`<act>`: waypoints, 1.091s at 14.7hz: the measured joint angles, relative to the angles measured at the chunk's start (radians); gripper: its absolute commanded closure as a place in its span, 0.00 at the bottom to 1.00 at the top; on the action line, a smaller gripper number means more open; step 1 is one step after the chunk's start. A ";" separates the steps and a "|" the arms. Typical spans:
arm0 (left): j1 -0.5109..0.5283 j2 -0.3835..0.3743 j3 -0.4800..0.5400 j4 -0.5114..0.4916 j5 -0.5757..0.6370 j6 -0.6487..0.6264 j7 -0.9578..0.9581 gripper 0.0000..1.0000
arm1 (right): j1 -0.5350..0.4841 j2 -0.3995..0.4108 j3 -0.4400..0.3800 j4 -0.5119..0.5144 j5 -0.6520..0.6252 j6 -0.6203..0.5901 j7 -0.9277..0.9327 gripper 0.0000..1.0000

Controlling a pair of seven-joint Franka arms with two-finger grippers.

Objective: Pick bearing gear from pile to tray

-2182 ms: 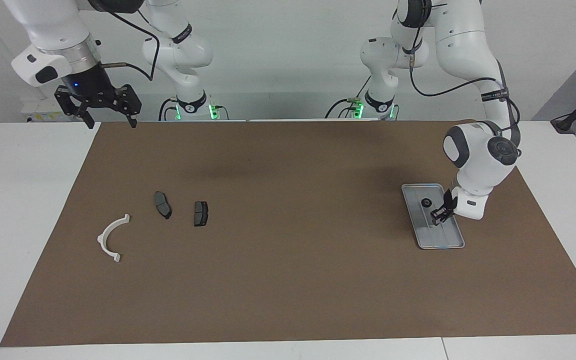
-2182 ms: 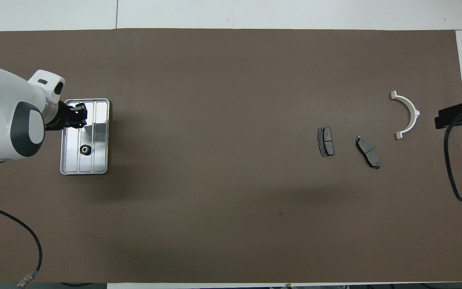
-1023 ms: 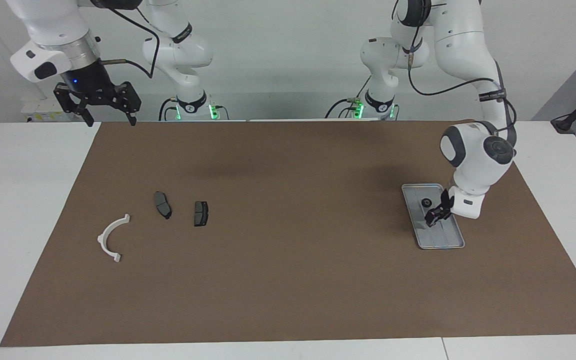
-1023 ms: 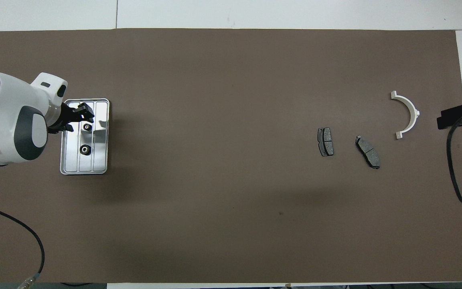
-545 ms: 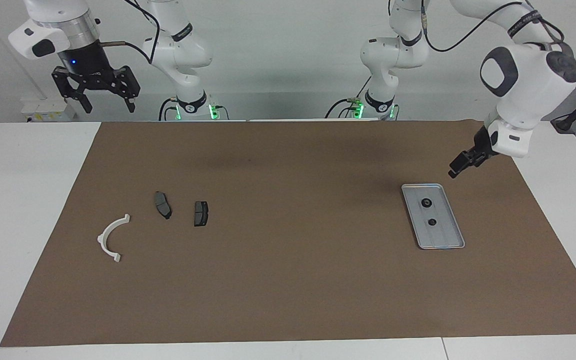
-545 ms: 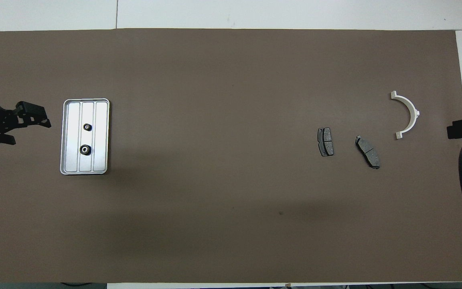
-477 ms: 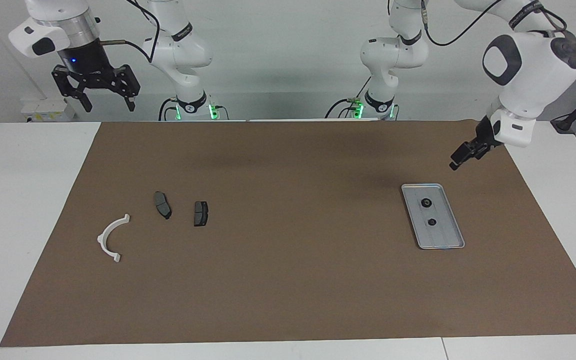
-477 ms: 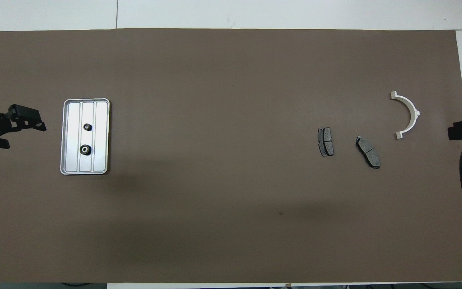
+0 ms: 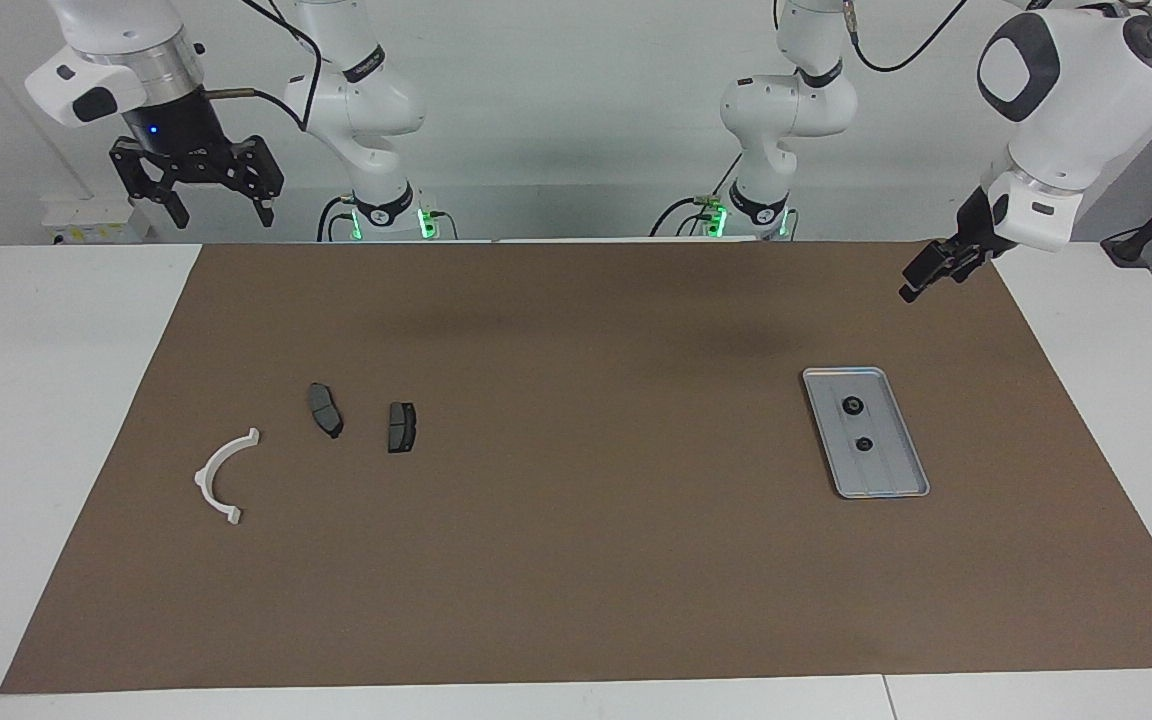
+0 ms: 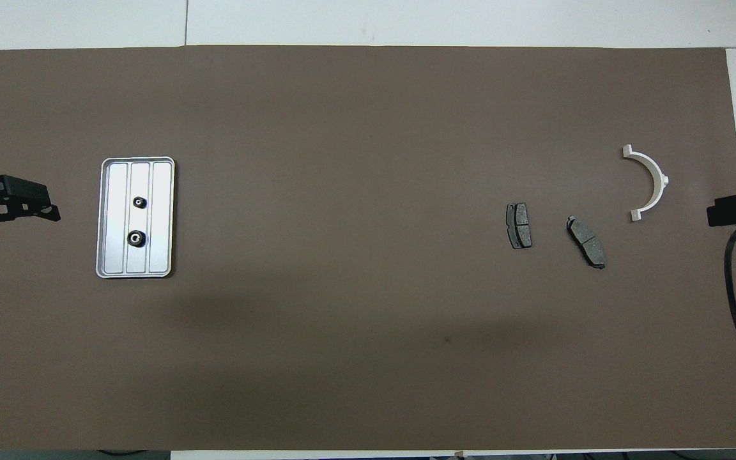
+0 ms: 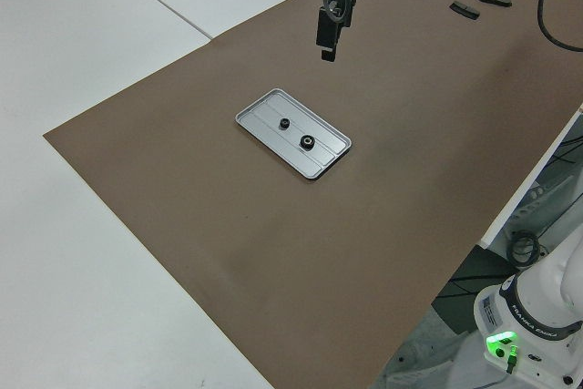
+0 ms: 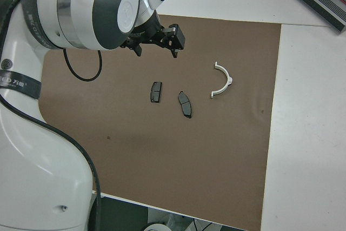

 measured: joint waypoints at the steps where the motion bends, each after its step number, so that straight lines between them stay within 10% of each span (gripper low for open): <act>1: 0.005 0.006 -0.001 0.015 0.010 -0.024 0.009 0.00 | 0.000 0.000 0.000 0.000 0.000 0.000 0.000 0.00; 6: 0.080 0.038 -0.085 0.161 0.024 -0.125 0.101 0.00 | 0.000 0.005 0.000 -0.004 0.000 0.000 0.000 0.00; 16: 0.082 0.038 -0.114 0.145 0.031 -0.100 0.140 0.00 | 0.001 0.011 0.000 -0.004 0.000 0.000 0.000 0.00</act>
